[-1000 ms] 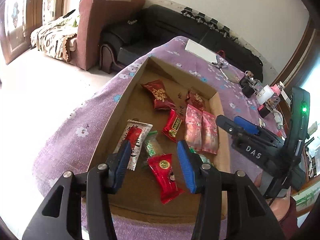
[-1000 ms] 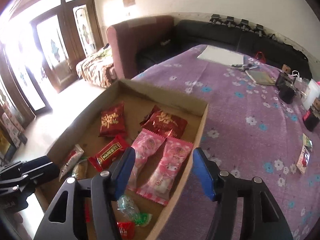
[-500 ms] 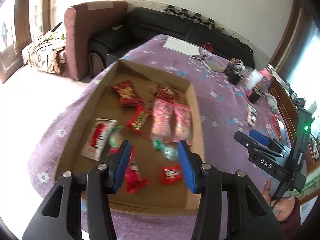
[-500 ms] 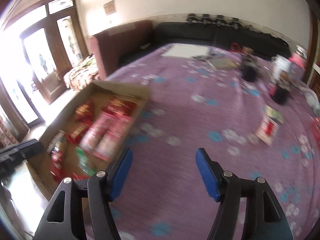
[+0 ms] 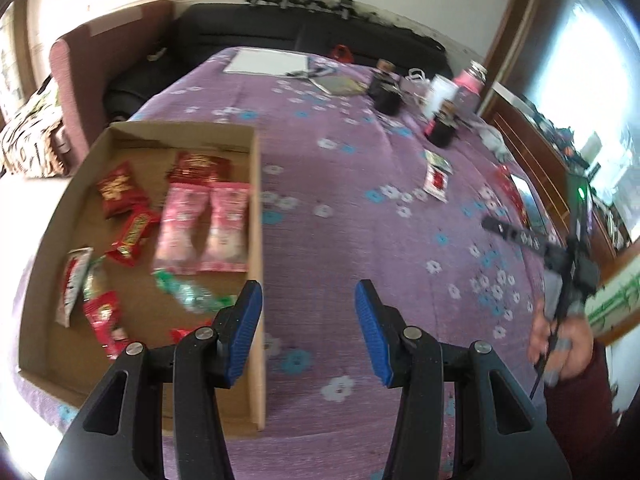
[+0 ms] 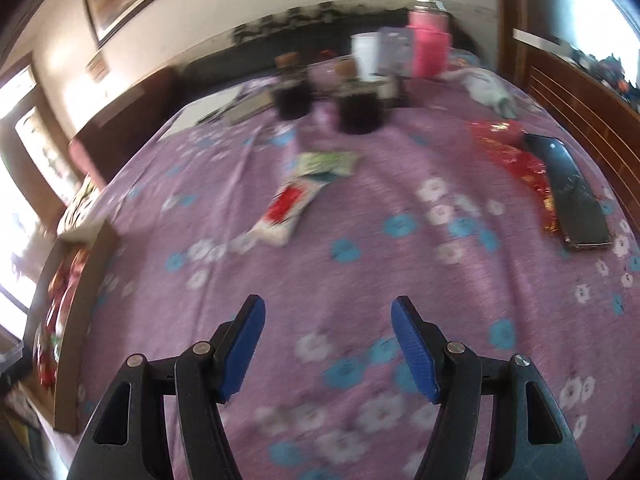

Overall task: Organize snacks
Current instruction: 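Move both open tools back over the last snacks on the table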

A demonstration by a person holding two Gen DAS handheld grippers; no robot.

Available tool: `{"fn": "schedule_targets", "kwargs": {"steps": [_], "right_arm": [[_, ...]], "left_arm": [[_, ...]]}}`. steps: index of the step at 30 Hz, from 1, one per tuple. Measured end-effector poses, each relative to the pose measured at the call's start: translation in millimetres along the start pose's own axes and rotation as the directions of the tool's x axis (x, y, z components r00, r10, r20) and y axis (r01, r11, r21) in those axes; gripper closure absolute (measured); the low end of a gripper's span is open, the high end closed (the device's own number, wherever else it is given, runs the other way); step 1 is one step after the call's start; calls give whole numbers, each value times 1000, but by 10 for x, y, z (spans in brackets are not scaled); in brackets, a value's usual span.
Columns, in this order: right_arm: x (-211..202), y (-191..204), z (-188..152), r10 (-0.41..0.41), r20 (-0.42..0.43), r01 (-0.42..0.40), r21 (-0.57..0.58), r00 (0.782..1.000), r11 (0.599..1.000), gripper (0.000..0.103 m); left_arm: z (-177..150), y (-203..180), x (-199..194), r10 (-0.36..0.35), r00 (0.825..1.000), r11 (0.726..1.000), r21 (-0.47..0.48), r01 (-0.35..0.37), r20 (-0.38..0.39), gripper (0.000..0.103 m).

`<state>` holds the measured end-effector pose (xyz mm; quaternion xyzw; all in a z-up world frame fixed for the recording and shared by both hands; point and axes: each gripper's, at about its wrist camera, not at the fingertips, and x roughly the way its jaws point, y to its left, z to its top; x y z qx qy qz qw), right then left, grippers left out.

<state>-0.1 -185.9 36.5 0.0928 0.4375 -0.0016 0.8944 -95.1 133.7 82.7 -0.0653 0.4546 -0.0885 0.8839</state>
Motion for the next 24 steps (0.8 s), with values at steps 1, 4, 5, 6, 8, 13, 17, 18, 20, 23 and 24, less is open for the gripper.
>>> {"fn": "schedule_targets", "kwargs": {"steps": [1, 4, 5, 6, 8, 13, 17, 18, 20, 23, 24], "right_arm": [[42, -25, 47, -9, 2, 9, 8, 1000, 1000, 35], [284, 14, 238, -24, -12, 24, 24, 1000, 999, 35], [364, 51, 288, -26, -15, 26, 23, 1000, 999, 35], [444, 92, 349, -25, -19, 26, 17, 1000, 1000, 35], [537, 153, 474, -40, -1, 40, 19, 999, 999, 35], [846, 175, 976, -82, 21, 81, 41, 996, 996, 35], [1293, 120, 1222, -110, -78, 116, 81, 991, 990, 40], [1321, 160, 1256, -136, -65, 141, 70, 989, 988, 45], [1358, 272, 1285, -138, -99, 142, 32, 985, 989, 55], [1306, 481, 1187, 11, -162, -10, 9, 987, 1000, 58], [1267, 599, 1122, 64, -174, -71, -34, 983, 997, 61]], "left_arm": [[-1, -36, 24, -1, 1000, 1000, 9, 1, -4, 56], [-6, -90, 80, 2, 1000, 1000, 19, -2, -21, 56], [-8, -94, 89, 5, 1000, 1000, 21, -4, -24, 56], [-7, -93, 84, 10, 1000, 1000, 22, -9, -26, 56], [-2, -72, 56, 20, 1000, 1000, 22, -20, -21, 56], [-9, 38, -25, 42, 999, 999, 8, -42, -5, 56], [-27, 120, -20, 53, 998, 999, -1, -53, -21, 56], [-32, 139, -21, 61, 998, 998, -2, -61, -23, 56], [-30, 180, -30, 70, 997, 998, -5, -70, -23, 56], [2, 238, -41, 61, 998, 998, -21, -61, -12, 56], [18, 246, -35, 51, 999, 998, -29, -51, -9, 56]]}}
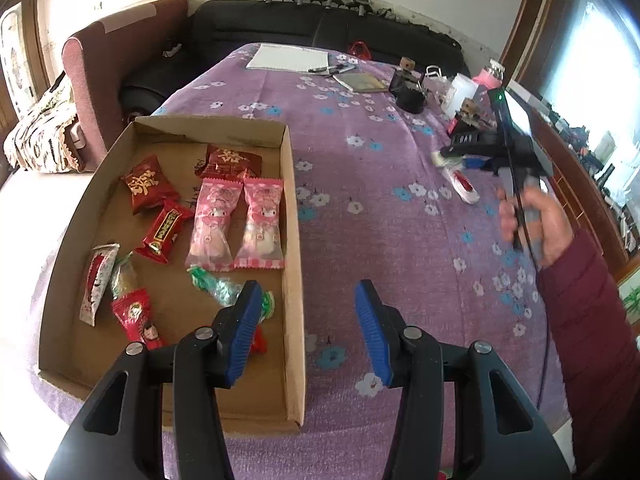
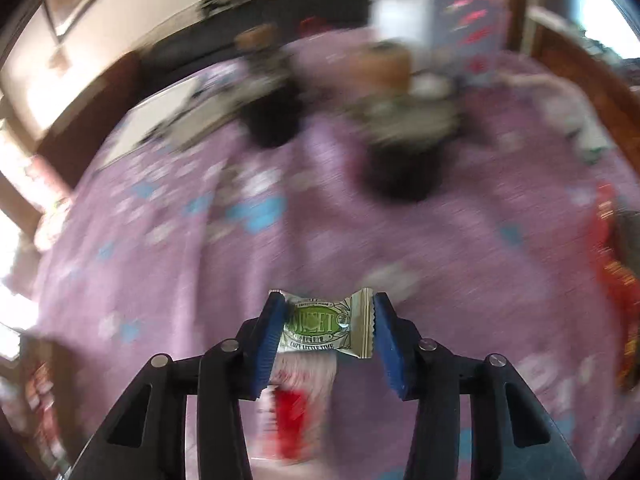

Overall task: Organize snacks
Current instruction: 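Move both open tools back over the last snacks on the table, then grasp a white-red packet with right tool while left tool grasps a green-wrapped candy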

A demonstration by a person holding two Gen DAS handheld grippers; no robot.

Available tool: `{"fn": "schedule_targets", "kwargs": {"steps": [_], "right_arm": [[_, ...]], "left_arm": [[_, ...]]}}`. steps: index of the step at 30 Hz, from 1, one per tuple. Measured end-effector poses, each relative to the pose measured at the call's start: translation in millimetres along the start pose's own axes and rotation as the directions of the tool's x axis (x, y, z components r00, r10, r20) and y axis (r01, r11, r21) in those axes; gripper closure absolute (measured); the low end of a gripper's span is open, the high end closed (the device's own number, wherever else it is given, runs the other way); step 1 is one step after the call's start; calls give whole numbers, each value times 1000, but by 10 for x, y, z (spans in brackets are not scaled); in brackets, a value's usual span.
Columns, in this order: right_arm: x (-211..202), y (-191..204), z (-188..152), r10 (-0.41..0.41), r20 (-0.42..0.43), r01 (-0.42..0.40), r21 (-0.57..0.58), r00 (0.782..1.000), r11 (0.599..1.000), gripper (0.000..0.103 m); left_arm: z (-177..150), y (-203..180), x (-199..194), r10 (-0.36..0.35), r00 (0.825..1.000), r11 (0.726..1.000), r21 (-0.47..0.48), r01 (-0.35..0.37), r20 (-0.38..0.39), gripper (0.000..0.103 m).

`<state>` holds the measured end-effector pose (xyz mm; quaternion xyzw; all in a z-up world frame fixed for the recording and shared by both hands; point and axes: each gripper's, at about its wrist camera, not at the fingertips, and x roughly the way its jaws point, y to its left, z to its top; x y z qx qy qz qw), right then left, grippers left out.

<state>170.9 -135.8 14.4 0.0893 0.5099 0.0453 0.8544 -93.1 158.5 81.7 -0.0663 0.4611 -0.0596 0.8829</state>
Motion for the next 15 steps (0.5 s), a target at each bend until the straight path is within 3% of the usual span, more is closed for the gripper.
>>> {"fn": "schedule_targets", "kwargs": {"steps": [2, 3, 5, 6, 7, 8, 10, 11, 12, 15], "right_arm": [[-33, 210, -150, 108, -40, -111, -96, 993, 989, 62], [-81, 338, -276, 220, -90, -232, -149, 971, 961, 60], [-201, 451, -432, 345, -145, -369, -195, 927, 909, 62], [-353, 469, -520, 371, -123, -390, -221, 921, 894, 60], [-430, 456, -550, 363, -95, -375, -225, 927, 899, 57], [-525, 410, -575, 331, -47, -333, -217, 943, 918, 48], [-650, 296, -599, 161, 71, -144, -193, 984, 970, 40], [-645, 246, -595, 63, 95, -46, -172, 993, 984, 38], [-594, 170, -601, 13, 78, -3, -125, 997, 992, 38], [-481, 48, -620, 42, 13, -42, 2, 999, 999, 39]], "left_arm": [[13, -3, 10, -21, 1000, 1000, -6, 21, -2, 56], [19, -11, 22, -31, 1000, 999, -6, 31, -4, 56], [13, -41, 41, -41, 999, 999, 2, 41, -9, 56], [9, -51, 45, -44, 999, 999, 5, 44, -11, 56], [1, -64, 53, -49, 999, 999, 10, 49, -13, 56], [-1, -72, 65, -51, 999, 999, 12, 51, -16, 56], [9, -81, 99, -62, 998, 998, 4, 62, -26, 56], [18, -82, 112, -72, 997, 997, -4, 72, -30, 56], [34, -89, 122, -84, 996, 996, -13, 84, -32, 56], [101, -142, 112, -111, 993, 994, -21, 111, -30, 56]]}}
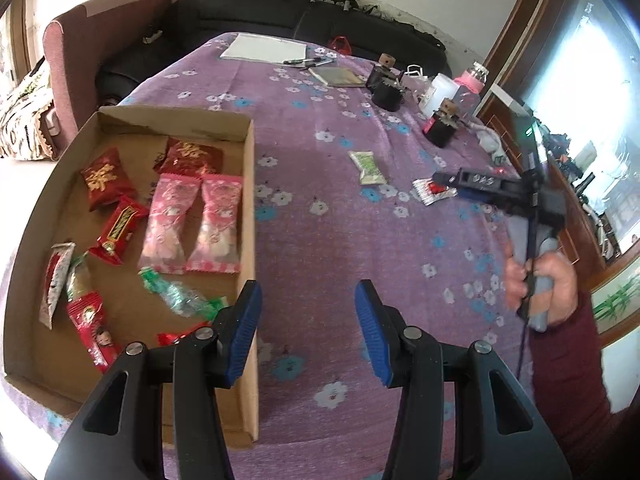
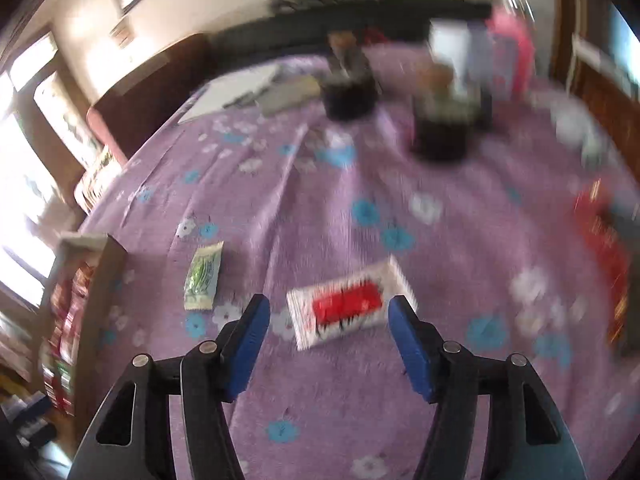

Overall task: Organize snacks
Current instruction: 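Grasp a white-red packet with right tool while left tool grasps a green-wrapped candy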

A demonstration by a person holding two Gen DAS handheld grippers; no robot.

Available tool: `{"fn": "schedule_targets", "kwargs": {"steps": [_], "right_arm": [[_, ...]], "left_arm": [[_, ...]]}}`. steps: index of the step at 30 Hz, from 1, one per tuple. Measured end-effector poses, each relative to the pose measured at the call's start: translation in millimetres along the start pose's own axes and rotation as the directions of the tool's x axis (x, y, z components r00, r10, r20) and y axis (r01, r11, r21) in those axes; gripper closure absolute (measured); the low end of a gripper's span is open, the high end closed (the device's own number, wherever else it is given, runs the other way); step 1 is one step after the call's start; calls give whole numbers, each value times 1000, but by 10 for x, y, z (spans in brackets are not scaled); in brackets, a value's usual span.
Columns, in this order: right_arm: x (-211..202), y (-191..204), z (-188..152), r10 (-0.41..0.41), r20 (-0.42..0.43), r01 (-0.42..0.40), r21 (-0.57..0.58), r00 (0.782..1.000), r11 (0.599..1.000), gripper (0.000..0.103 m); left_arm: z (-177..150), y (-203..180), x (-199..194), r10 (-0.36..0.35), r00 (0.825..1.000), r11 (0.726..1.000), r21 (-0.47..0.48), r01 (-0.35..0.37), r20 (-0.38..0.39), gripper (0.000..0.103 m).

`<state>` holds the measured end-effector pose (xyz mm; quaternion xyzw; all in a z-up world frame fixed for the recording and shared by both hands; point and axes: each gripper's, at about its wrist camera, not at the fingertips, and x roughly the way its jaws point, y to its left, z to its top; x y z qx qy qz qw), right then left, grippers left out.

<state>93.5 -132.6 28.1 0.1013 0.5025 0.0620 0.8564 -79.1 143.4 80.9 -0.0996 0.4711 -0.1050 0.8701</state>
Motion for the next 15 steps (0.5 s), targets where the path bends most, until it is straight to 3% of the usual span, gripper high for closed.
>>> {"fn": "schedule_targets", "kwargs": {"steps": [2, 4, 8, 10, 11, 12, 13, 15], "right_arm": [[62, -78, -5, -20, -17, 22, 106, 1000, 994, 38], [157, -130, 22, 40, -27, -34, 187, 999, 982, 38], [258, -36, 142, 12, 15, -15, 197, 1000, 980, 38], [301, 26, 182, -48, 44, 40, 174, 998, 984, 41], [332, 64, 198, -74, 52, 65, 152, 996, 986, 45], [348, 117, 200, -124, 56, 116, 120, 991, 986, 63], [344, 92, 186, -145, 56, 138, 106, 988, 985, 68], [302, 48, 121, -124, 42, 120, 91, 991, 989, 69]], "left_arm": [[49, -38, -16, -11, 1000, 1000, -1, 11, 4, 56], [126, -70, -20, -22, 1000, 1000, -5, 22, 9, 56], [307, -120, 51, -27, 1000, 999, -18, 27, 5, 56], [417, -162, 110, -30, 1000, 999, -23, 30, 4, 56], [473, -191, 149, -30, 1000, 999, -25, 29, -2, 56], [514, -215, 182, -32, 999, 999, -23, 32, -8, 56], [568, -255, 243, -31, 999, 999, -18, 31, -23, 56], [638, -321, 350, -30, 999, 999, -22, 29, -45, 56]]}}
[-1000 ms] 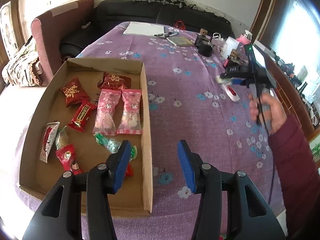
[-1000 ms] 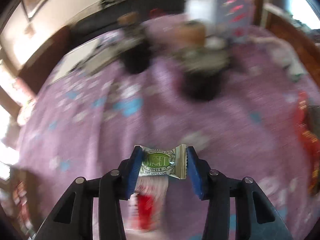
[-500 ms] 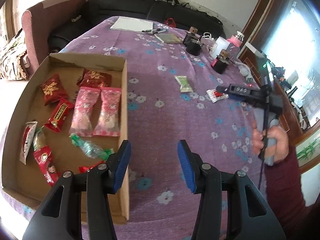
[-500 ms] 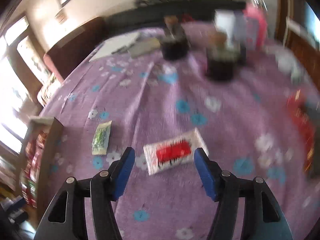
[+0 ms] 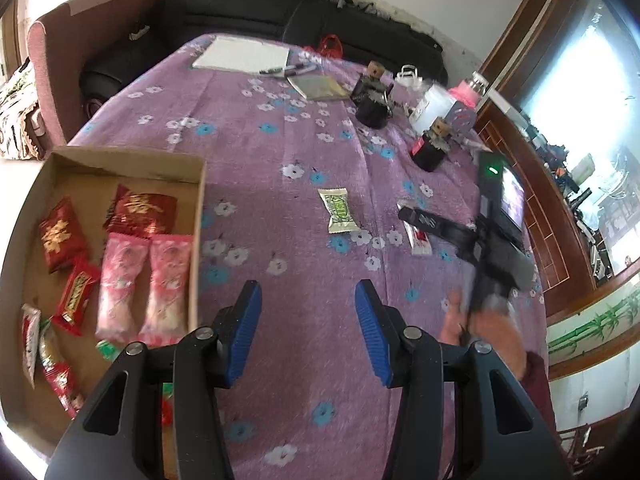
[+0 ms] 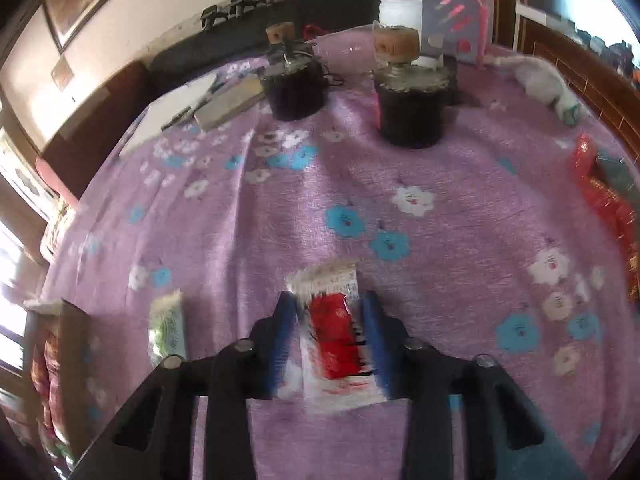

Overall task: Organize snacks
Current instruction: 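Grasp a white-red packet with right tool while left tool grasps a green-wrapped candy, then carry the white-red packet and green candy over the box with both tools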

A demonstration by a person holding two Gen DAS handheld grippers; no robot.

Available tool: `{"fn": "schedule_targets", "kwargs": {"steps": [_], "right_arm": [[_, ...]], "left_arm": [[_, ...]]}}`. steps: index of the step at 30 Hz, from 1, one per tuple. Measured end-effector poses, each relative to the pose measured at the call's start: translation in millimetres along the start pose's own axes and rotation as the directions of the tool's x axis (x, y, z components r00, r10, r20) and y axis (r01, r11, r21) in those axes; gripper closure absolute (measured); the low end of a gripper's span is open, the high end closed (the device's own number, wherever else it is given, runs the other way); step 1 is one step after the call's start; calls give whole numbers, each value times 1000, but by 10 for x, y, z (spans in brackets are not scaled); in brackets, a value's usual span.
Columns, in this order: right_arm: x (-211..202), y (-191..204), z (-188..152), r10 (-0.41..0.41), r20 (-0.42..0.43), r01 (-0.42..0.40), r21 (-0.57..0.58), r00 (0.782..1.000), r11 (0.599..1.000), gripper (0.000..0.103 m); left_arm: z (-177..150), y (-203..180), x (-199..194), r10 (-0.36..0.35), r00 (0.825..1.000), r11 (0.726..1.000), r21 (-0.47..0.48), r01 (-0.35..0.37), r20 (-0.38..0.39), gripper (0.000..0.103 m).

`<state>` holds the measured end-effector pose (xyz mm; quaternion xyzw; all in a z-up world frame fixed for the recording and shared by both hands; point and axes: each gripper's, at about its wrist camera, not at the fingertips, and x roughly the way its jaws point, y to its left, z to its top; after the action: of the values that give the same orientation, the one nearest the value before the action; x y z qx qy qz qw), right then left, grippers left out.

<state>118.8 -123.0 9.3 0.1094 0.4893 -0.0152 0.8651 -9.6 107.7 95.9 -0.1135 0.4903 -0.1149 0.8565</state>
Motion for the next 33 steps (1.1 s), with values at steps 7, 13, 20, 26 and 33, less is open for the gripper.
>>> {"fn": "schedule_targets", "kwargs": {"steps": [7, 13, 20, 26, 33], "right_arm": [[-334, -383, -380, 23, 24, -23, -23, 999, 999, 69], [-372, -545, -406, 110, 57, -110, 0, 992, 994, 69], [-348, -501, -393, 102, 58, -101, -22, 993, 995, 69], [-373, -519, -399, 113, 66, -112, -19, 991, 994, 70], [-523, -530, -412, 204, 127, -204, -11, 971, 979, 70]], "left_arm": [[334, -264, 693, -10, 996, 1000, -3, 10, -90, 56], [601, -421, 1242, 76, 993, 997, 30, -73, -89, 56], [628, -569, 1583, 134, 986, 985, 119, -121, -104, 57], [572, -583, 1523, 189, 980, 971, 159, -179, -54, 79], [490, -420, 978, 80, 997, 993, 86, -79, -10, 79]]}}
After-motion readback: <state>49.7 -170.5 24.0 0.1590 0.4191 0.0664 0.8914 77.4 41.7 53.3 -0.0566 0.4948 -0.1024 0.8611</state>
